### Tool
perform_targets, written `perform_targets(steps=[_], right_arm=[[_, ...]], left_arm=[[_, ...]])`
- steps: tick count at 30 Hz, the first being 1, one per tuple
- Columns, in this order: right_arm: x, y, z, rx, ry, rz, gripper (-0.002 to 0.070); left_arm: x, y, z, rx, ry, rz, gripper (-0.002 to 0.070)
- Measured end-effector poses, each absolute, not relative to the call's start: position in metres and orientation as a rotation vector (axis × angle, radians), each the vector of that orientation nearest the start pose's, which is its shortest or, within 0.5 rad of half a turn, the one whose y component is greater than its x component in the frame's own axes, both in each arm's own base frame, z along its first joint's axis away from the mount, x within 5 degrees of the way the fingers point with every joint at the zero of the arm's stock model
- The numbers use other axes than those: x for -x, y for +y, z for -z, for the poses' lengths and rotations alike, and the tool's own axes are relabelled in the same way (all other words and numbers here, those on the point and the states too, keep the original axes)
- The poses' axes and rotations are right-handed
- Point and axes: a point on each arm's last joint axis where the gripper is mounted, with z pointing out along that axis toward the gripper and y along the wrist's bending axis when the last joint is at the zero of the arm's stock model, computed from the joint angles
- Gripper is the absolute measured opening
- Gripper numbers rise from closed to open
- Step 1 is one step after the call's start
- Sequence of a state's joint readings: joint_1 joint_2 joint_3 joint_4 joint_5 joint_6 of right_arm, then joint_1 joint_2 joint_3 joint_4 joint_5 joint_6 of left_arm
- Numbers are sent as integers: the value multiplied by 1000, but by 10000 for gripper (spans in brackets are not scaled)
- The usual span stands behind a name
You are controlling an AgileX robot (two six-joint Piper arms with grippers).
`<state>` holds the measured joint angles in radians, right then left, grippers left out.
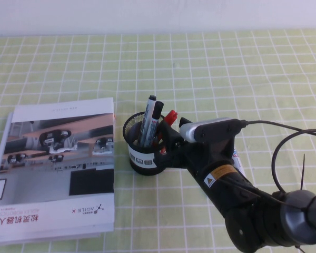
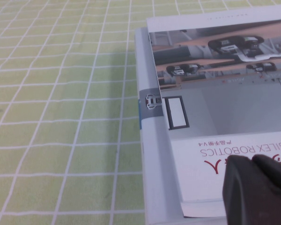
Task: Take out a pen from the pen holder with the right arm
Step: 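Take a marker out of the pen holder and lay it on the table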
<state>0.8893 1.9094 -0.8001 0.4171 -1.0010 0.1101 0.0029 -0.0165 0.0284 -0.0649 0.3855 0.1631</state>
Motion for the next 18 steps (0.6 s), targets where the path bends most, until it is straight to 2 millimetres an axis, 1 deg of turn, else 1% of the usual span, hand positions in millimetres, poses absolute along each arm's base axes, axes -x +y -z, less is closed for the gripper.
perform_targets(steps=[10, 18], right_arm=[[-255, 262, -168, 157, 1667, -652, 289], [-262, 270, -176, 155, 1635, -651, 289]], left_arm=[[-52, -2, -170, -111, 1877, -50, -6], [-52, -2, -170, -111, 1877, -50, -6]])
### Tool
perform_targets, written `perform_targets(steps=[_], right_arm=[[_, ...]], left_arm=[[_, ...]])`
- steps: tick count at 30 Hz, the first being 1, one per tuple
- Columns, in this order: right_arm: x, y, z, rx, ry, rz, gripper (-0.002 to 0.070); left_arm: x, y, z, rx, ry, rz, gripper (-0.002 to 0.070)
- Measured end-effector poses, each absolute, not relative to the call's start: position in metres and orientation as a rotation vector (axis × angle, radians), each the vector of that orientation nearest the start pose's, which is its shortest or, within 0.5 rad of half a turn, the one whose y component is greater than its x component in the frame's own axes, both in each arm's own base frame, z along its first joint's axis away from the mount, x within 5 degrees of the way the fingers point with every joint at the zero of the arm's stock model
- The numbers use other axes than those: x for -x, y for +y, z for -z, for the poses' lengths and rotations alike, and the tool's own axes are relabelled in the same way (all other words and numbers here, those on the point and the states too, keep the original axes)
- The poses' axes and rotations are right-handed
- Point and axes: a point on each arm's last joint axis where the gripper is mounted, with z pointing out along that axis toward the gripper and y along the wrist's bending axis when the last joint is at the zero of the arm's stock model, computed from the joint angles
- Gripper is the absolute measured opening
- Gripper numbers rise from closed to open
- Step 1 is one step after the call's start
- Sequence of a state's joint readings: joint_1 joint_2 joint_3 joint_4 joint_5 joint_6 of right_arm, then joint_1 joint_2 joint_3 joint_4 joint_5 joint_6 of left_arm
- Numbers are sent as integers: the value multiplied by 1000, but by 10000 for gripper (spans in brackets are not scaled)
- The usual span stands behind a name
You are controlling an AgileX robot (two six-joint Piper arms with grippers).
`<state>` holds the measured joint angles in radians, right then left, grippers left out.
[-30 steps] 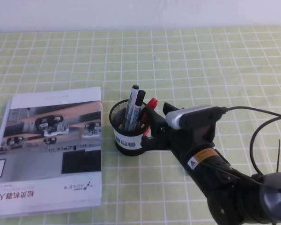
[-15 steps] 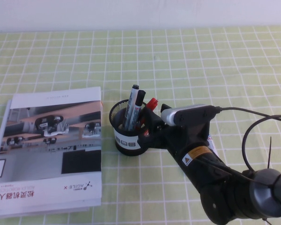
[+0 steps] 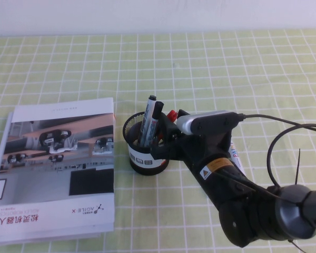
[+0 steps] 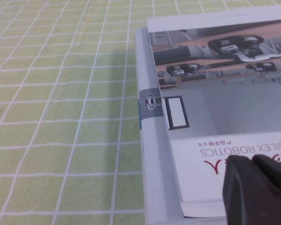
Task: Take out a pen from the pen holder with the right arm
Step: 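Take a marker out of the pen holder and lay it on the table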
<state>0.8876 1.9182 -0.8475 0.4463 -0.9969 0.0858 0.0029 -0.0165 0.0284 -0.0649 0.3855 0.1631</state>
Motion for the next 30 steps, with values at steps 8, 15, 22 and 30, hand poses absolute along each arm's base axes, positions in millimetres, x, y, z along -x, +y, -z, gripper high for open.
perform_targets(steps=[8, 15, 22, 30], right_arm=[[-264, 269, -168, 154, 1654, -623, 285], [-264, 269, -168, 158, 1654, -618, 246], [-264, 269, -168, 158, 1654, -618, 198], [-264, 269, -169, 156, 1648, -618, 119]], left_arm=[[-52, -2, -170, -111, 1877, -50, -6], [-52, -2, -170, -111, 1877, -50, -6], [-52, -2, -170, -111, 1877, -50, -6], [-52, -2, -170, -111, 1877, -50, -6]])
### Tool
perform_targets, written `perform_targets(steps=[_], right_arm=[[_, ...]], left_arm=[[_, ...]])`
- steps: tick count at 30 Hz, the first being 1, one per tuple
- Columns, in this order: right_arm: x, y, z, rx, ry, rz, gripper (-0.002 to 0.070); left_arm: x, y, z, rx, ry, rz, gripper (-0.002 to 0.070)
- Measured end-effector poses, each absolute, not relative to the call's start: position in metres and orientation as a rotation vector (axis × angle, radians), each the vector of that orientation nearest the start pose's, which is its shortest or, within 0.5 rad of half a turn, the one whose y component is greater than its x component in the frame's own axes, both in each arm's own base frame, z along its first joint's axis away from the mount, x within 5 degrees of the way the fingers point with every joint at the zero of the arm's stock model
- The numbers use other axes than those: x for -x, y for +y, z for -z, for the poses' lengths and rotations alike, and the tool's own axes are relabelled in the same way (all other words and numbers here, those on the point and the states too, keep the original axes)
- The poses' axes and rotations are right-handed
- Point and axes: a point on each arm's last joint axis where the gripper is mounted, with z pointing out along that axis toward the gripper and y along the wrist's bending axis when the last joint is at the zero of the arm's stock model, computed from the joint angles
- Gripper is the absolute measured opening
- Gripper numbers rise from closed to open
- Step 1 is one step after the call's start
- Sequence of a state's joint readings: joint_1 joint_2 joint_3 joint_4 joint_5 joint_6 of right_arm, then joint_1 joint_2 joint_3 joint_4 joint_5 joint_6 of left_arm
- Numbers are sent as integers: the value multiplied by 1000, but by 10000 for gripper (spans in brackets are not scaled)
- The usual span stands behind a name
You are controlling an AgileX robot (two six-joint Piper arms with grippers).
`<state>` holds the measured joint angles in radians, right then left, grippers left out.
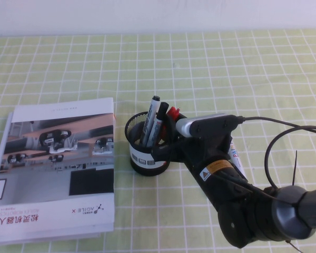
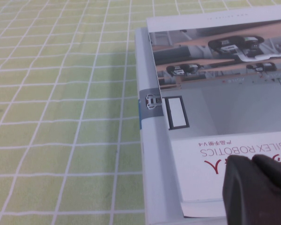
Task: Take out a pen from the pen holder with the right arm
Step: 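Take a marker out of the pen holder and lay it on the table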
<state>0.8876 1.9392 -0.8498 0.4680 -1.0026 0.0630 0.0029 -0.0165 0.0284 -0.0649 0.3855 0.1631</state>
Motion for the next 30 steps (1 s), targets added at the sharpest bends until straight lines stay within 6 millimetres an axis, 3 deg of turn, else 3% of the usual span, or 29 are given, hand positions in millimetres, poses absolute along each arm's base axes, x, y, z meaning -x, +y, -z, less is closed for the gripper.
perform_targets(steps=[10, 21, 30], right_arm=[[-267, 274, -174, 129, 1642, -649, 167], [-267, 274, -174, 129, 1650, -648, 172], [-267, 274, -173, 128, 1652, -647, 81]], left_arm=[[-52, -2, -170, -111, 1877, -50, -6], [-52, -2, -170, -111, 1877, -50, -6], [-52, -2, -170, -111, 1877, -50, -6]])
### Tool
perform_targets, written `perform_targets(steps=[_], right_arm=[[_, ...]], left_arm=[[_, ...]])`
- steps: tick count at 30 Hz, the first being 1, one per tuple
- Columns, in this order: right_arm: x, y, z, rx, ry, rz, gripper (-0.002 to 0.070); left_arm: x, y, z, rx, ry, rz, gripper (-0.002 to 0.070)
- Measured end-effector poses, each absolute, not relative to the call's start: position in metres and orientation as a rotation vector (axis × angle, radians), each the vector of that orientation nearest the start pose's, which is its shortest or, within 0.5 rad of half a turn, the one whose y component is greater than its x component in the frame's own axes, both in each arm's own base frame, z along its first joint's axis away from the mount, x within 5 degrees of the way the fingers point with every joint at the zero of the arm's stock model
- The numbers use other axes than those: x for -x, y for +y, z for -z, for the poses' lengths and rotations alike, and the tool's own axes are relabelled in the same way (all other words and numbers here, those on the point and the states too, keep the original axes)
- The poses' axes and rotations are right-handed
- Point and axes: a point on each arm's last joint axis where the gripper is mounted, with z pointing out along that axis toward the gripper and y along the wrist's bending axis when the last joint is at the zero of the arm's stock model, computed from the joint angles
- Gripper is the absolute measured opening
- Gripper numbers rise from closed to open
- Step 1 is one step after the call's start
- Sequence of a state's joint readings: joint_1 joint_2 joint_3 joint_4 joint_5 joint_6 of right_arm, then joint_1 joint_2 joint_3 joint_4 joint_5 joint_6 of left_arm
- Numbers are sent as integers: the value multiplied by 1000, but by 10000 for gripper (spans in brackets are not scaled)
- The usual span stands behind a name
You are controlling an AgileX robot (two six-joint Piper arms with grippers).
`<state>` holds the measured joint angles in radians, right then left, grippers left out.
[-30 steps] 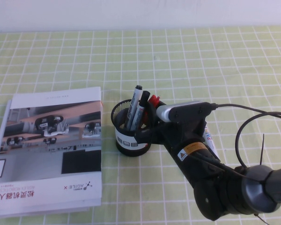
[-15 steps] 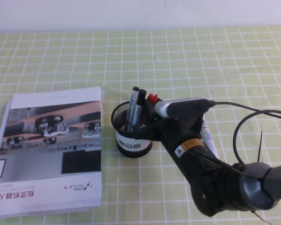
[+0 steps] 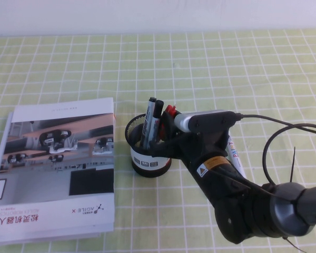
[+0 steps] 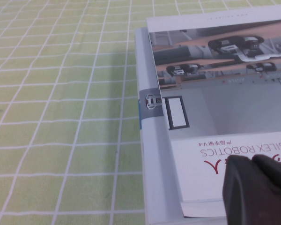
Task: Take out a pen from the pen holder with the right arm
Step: 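Take a marker out of the pen holder and lay it on the table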
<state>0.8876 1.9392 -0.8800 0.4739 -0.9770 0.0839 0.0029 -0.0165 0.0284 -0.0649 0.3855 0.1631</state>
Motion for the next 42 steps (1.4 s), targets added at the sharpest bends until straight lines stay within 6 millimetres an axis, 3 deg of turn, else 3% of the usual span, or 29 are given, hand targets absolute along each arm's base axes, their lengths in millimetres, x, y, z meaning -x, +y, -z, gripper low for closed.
perform_targets(steps=[8, 16, 25, 34, 42], right_arm=[[-267, 274, -176, 125, 1650, -653, 68], [-264, 271, -197, 157, 1616, -641, 65], [-252, 259, -254, 225, 1526, -619, 65], [-223, 225, -326, 323, 1443, -520, 65], [-214, 186, -349, 354, 1561, -433, 64]], left_arm=[[-52, -2, -170, -111, 1877, -50, -6], [-52, -2, -170, -111, 1877, -50, -6], [-52, -2, -170, -111, 1877, -50, -6], [-52, -2, -170, -111, 1877, -50, -6], [-52, -2, -170, -111, 1877, -50, -6]])
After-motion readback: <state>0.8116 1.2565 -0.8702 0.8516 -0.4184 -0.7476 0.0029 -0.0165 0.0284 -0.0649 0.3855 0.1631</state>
